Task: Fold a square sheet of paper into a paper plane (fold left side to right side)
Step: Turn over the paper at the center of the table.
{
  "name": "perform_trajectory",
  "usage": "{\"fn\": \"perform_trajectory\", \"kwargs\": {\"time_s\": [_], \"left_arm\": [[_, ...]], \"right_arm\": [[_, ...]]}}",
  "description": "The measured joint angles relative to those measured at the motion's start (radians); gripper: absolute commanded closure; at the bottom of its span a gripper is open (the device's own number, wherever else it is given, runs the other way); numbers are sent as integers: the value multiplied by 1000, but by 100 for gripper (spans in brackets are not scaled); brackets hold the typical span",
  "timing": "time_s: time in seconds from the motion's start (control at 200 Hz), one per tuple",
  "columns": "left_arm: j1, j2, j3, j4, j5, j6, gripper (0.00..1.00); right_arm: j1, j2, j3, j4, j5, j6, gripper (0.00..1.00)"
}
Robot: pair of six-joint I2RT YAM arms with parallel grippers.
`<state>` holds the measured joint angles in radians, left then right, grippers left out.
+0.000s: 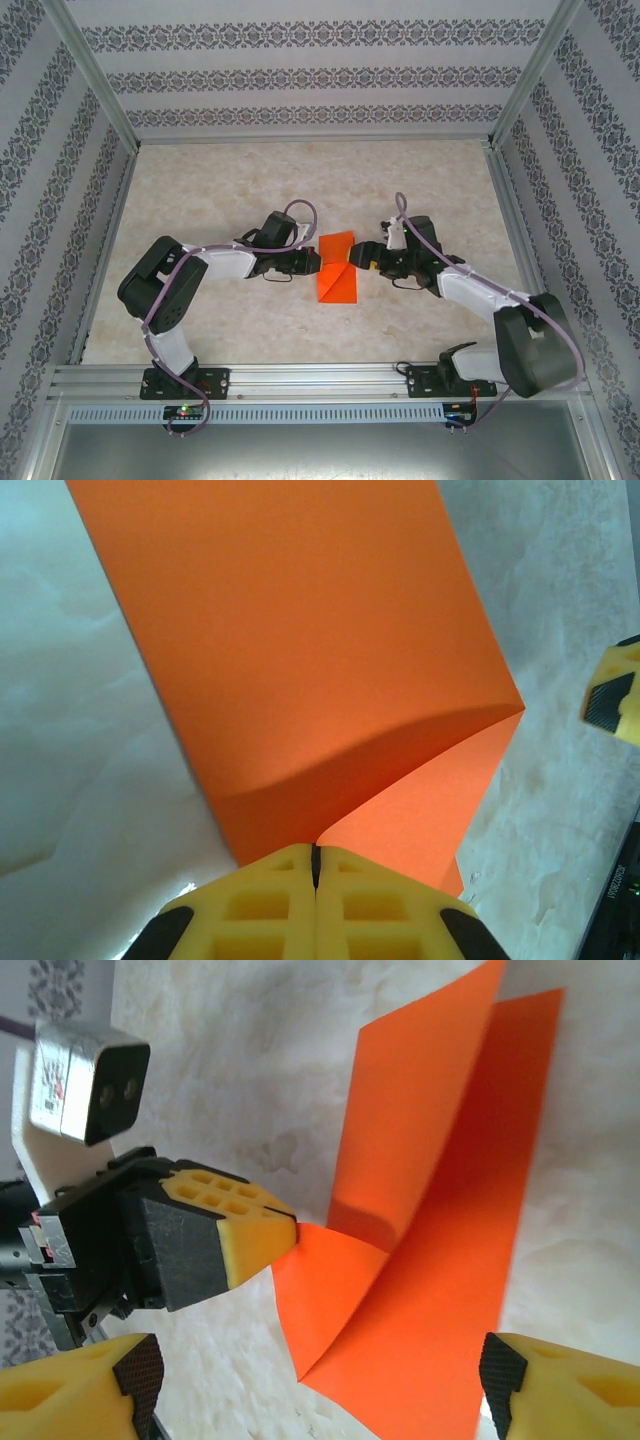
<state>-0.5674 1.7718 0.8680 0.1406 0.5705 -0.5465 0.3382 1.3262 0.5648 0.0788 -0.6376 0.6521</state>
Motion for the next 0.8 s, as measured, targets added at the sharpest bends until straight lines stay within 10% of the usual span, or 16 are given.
{"fn": "perform_trajectory", "kwargs": {"time_s": [0.295,0.42,0.615,0.804], "left_arm": [[0,0,0,0,-3,0,91],[0,0,0,0,-6,0,88],[0,-10,-1,0,-23,-4,70],[21,-102,-46,27,-28,-36,42]], "right_arm": [[102,222,97,35,13,40,37],[129,286,103,68,10,74,60],[142,340,110,111,-1,100,100],[134,336,113,141,-23,100,100]]}}
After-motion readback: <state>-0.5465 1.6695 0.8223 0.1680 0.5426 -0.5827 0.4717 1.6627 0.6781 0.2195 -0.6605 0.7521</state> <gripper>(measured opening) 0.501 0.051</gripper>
